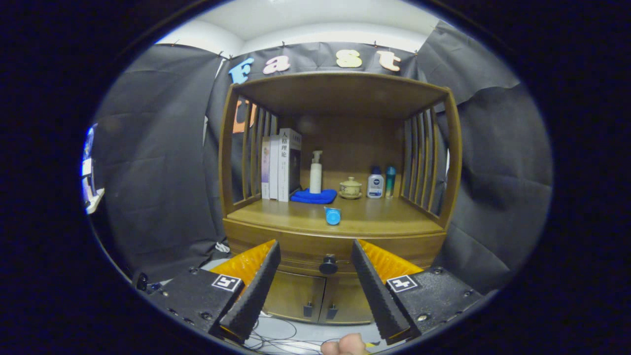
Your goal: Pull open the drawer, take out the items inside it, and place them on the countertop above the cabinet.
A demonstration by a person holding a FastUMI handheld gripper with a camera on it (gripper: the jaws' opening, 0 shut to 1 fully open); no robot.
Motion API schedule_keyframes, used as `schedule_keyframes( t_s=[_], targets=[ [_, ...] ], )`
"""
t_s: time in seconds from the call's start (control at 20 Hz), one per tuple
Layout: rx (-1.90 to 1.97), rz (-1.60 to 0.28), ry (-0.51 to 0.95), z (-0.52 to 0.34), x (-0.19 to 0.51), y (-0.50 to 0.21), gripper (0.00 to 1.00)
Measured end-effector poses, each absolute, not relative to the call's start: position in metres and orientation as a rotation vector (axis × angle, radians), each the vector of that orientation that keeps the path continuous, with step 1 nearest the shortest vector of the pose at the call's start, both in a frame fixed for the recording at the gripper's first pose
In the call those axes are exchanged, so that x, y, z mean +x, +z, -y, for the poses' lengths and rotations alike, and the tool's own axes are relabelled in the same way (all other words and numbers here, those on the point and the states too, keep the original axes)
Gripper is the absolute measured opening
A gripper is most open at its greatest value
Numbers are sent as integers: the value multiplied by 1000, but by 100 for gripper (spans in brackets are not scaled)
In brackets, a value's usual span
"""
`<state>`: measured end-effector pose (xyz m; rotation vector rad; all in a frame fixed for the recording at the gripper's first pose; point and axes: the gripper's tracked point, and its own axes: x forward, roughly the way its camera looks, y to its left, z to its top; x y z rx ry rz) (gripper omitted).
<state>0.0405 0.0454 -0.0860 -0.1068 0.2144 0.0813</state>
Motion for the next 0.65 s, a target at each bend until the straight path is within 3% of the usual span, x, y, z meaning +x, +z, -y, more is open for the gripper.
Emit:
schedule_keyframes(
  t_s=[0.35,0.5,0.65],
  targets=[
    [-96,-121,142,-35,-22,-15,92],
    [-88,-84,156,-30,-51,7,100],
    [-76,-75,163,-24,-76,17,100]
  ],
)
